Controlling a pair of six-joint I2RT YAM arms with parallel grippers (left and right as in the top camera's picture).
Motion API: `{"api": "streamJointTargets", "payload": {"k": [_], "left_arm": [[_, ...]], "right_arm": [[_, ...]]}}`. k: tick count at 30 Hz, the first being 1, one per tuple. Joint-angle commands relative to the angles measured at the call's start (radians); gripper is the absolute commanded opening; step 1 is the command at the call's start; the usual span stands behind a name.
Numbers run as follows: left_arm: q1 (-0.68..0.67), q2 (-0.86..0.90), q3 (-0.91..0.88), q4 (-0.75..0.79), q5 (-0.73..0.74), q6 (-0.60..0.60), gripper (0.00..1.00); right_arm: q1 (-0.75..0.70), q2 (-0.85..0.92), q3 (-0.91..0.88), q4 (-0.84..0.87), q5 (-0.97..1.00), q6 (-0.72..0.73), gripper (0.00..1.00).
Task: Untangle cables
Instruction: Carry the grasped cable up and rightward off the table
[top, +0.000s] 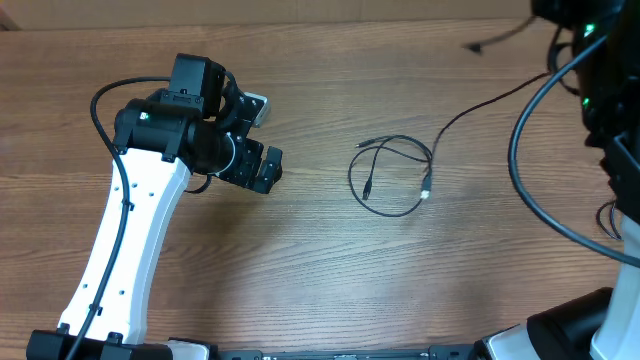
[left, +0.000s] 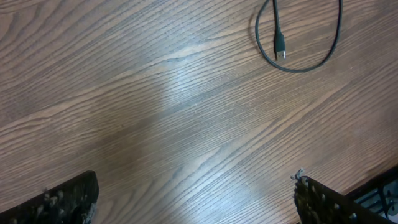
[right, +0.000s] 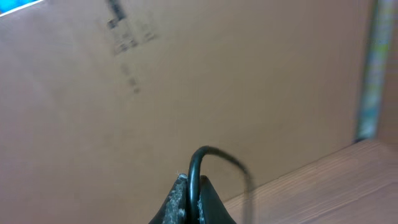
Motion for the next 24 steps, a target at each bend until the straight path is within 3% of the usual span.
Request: {"api": "streamJointTargets", "payload": {"k": [1,12,24], "left_arm": [[0.005,0.002,0.018,0.001,0.002,0.022,1.00],[0.005,0.002,0.018,0.001,0.002,0.022,1.00],[0.005,0.002,0.018,0.001,0.002,0.022,1.00]], "right_arm": [[-0.059,0.008,0.019,0.015,0.073,-0.063,0.04],[-0.314,0.142,0.018,0.049,0.072,-0.060,0.04],[-0.475,0.359,0.018,0.209,0.038,-0.061,0.04]]}}
